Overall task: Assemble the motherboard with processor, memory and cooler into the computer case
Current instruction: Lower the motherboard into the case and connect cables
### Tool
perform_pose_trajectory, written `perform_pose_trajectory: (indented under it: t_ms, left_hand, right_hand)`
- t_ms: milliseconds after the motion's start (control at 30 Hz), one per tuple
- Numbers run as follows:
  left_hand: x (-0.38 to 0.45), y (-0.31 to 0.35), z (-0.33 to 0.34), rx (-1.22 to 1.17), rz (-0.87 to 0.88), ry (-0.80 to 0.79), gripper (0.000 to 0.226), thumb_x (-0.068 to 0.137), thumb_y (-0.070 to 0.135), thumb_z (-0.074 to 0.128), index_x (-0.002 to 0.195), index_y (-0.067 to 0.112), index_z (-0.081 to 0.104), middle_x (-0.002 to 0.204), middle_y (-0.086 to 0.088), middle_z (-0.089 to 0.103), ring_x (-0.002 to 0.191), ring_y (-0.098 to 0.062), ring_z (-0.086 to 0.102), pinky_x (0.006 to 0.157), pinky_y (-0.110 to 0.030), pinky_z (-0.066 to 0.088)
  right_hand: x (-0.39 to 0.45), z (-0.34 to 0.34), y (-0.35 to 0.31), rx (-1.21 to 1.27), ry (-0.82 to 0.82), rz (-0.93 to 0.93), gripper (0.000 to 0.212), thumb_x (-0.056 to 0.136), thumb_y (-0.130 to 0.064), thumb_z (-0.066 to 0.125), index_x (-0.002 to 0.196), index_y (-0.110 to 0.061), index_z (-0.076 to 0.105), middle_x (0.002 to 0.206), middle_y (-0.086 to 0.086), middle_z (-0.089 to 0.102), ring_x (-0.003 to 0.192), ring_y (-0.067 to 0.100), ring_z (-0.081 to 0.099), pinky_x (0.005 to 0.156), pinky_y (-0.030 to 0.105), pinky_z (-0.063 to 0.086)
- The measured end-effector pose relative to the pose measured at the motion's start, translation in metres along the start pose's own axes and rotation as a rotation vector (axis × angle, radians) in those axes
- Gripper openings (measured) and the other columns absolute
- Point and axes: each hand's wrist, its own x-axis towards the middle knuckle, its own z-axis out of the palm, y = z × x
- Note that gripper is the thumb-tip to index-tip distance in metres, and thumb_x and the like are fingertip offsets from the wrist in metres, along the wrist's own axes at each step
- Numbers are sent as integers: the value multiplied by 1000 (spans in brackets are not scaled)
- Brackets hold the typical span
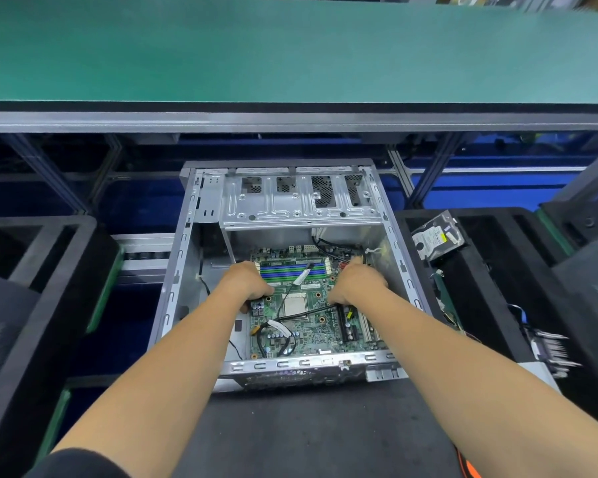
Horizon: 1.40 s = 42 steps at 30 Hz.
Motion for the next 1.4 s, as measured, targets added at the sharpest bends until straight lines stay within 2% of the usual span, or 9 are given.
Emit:
perform_pose_trajectory:
  t_ms: [200, 367, 533, 633, 733, 867, 1067, 1200, 1400]
  left_hand:
    - [7, -1, 1, -18, -15, -5, 39, 83, 37, 70, 75, 9, 45, 81, -6, 57, 56, -23, 66, 59, -33, 60]
    - [9, -2, 0, -48, -29, -6, 41, 83, 37, 71, 72, 10, 42, 73, -3, 49, 50, -21, 64, 53, -31, 58]
    - [10, -2, -1, -53, -45, -21, 43, 83, 41, 69, 75, 7, 45, 80, -6, 54, 50, -21, 65, 48, -29, 56]
    - [11, -2, -1, -66, -57, -31, 42, 85, 42, 68, 85, 5, 48, 84, -8, 55, 49, -22, 65, 50, -29, 57]
    - [11, -3, -2, -91, -68, -39, 42, 85, 40, 67, 92, 4, 48, 77, -8, 55, 51, -24, 66, 56, -33, 59]
    - [10, -4, -3, -131, -74, -52, 41, 85, 40, 68, 90, 4, 48, 81, -11, 59, 62, -28, 70, 63, -38, 60]
    - [4, -1, -3, -86, -41, -22, 42, 83, 39, 70, 92, 5, 47, 84, -8, 54, 70, -28, 70, 65, -37, 60]
    - [2, 1, -1, 38, 24, 78, 46, 81, 38, 71, 104, 0, 58, 94, -10, 63, 82, -25, 67, 68, -30, 56]
    - [2, 3, -2, -87, 54, 58, 87, 79, 34, 75, 140, 5, 20, 129, -17, 49, 97, -32, 63, 78, -40, 57]
  right_hand:
    - [-3, -2, 1, -2, -17, -4, 87, 81, -39, 71, 139, -1, 19, 118, 15, 53, 104, 30, 57, 69, 34, 46]
    - [-4, -4, 0, -29, 19, -17, 89, 80, -42, 70, 141, 1, 22, 129, 12, 50, 112, 30, 58, 70, 35, 44]
    - [-4, -5, 0, 36, 17, 28, 94, 75, -44, 76, 140, -1, 23, 126, 13, 54, 113, 32, 58, 77, 36, 49]
    - [-6, -5, 0, 105, 22, 65, 92, 71, -43, 79, 137, -4, 26, 122, 13, 56, 114, 33, 56, 82, 37, 49]
    - [-8, -8, 1, 120, 38, 70, 92, 70, -43, 79, 135, -4, 27, 114, 13, 55, 111, 32, 56, 75, 36, 46]
    - [-9, -9, 1, 94, 58, 63, 100, 68, -49, 79, 139, -4, 25, 126, 17, 53, 116, 35, 54, 88, 40, 49]
    - [-13, -11, 3, 62, 52, 60, 102, 67, -54, 80, 138, -4, 26, 126, 15, 55, 115, 34, 55, 75, 37, 45]
    - [-16, -11, 4, 32, -10, 57, 113, 72, -52, 78, 149, -1, 13, 137, 16, 51, 120, 36, 54, 90, 42, 49]
    - [-18, -11, 3, 10, -40, 53, 112, 76, -49, 75, 151, -2, 7, 137, 17, 50, 120, 37, 53, 92, 45, 49]
